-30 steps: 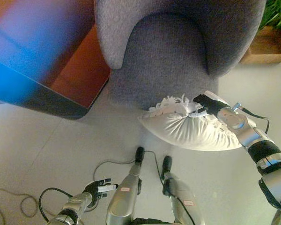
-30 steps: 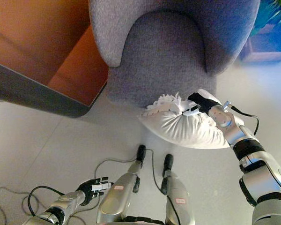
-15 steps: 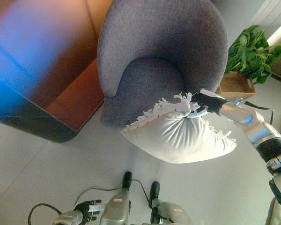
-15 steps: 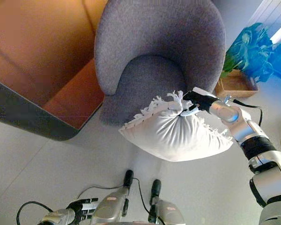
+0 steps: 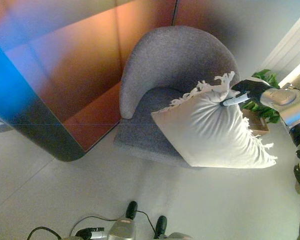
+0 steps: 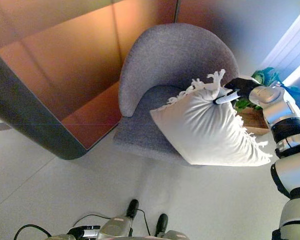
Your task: Pick up the pillow and put it on the sofa.
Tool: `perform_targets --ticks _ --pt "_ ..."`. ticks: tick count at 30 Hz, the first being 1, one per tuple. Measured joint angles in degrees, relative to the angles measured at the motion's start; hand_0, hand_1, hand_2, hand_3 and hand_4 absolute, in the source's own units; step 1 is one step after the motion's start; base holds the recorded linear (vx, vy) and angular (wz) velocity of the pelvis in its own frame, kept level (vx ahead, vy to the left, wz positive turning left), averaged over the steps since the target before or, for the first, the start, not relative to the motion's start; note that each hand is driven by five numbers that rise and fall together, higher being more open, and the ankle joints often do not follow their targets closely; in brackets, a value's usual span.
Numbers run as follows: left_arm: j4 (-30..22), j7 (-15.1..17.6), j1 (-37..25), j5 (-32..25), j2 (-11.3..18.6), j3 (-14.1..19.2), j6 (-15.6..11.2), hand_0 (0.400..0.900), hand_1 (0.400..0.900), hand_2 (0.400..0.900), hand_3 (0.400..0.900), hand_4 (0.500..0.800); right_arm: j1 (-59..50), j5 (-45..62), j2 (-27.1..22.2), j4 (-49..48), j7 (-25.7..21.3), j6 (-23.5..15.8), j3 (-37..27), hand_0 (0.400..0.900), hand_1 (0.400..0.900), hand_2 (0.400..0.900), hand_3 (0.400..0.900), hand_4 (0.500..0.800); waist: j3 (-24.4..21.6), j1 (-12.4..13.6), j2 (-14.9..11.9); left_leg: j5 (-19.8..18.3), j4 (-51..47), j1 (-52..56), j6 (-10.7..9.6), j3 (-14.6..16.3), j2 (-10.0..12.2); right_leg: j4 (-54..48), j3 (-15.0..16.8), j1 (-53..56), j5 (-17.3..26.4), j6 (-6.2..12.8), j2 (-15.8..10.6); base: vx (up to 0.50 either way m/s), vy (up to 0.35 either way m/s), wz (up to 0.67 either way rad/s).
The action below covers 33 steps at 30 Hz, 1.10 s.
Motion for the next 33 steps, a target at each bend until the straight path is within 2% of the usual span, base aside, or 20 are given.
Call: perform_targets --ticks 6,9,16,17,18,22,33 --pt "0.5 0.0 0.9 -0.3 0.2 -1.1 0.3 0.900 0.900 0.900 0.900 0.800 -1.6 6.8 2.8 3.7 -4.6 6.2 0.0 0.400 0.400 0.400 0.400 0.500 0.0 0.4 0.0 0.6 0.1 -2.0 -0.1 -1.7 -0.2 0.0 -1.5 -1.3 0.0 0.04 0.0 -0.05 0.003 0.14" --pt "0.6 -0.1 1.6 -0.5 0.1 -3.0 0.5 0.900 0.900 0.900 0.900 0.800 -2.0 10.1 3.6 5.6 -6.6 8.6 -0.1 0.400 0.400 0.400 0.400 0.500 0.0 1.0 0.0 1.0 0.1 -2.9 0.1 -2.3 -0.3 0.0 -2.0 -2.0 0.1 -0.10 0.0 0.00 -0.003 0.11" --pt "0.7 -0.1 2.3 -1.7 0.1 -3.4 0.2 0.900 0.900 0.900 0.900 0.800 -4.9 12.0 3.7 10.9 -9.0 9.9 -0.3 0.410 0.410 0.410 0.410 0.506 0.2 3.1 0.0 1.8 0.1 -5.6 -0.1 -3.8 -0.5 0.0 -3.5 -4.3 -0.1 0.04 -0.1 -0.06 0.023 0.08" --pt "0.6 -0.1 2.3 -2.4 0.1 -3.8 0.0 0.900 0.900 0.900 0.900 0.800 -5.6 12.0 3.7 11.6 -9.7 9.9 -0.3 0.525 0.525 0.525 0.525 0.575 0.3 3.2 0.2 1.9 0.1 -6.1 -0.2 -3.9 -0.5 0.1 -3.6 -4.8 -0.1 0.03 -0.1 -0.07 0.007 0.02" --pt "0.5 -0.1 2.2 -2.8 0.1 -4.3 -0.1 0.900 0.900 0.900 0.900 0.800 -6.1 12.0 3.7 12.0 -11.0 9.9 -0.3 0.900 0.900 0.900 0.900 0.800 0.5 3.3 0.3 2.0 0.1 -6.8 -0.3 -4.1 -0.5 0.1 -3.7 -5.3 0.0 0.02 -0.1 -0.08 0.006 0.01" --pt "0.4 -0.1 2.1 -3.2 0.2 -5.4 -0.8 0.900 0.900 0.900 0.900 0.800 -10.0 13.1 3.7 12.0 -14.5 9.9 -0.3 0.900 0.900 0.900 0.900 0.800 2.8 3.2 0.8 2.4 0.1 -8.4 -0.4 -4.2 -0.5 0.1 -3.9 -6.9 0.3 0.02 -0.1 -0.07 0.012 -0.05" --pt "-1.9 -0.3 -1.2 -5.6 0.4 -5.6 -1.2 0.900 0.900 0.900 0.900 0.800 -13.9 13.4 3.6 12.9 -12.1 8.1 -0.3 0.900 0.900 0.900 0.900 0.800 5.0 3.2 1.2 2.6 0.0 -8.6 -0.1 -3.9 -0.7 0.0 -3.7 -7.2 0.6 -0.14 -0.7 -0.01 0.030 -0.05"
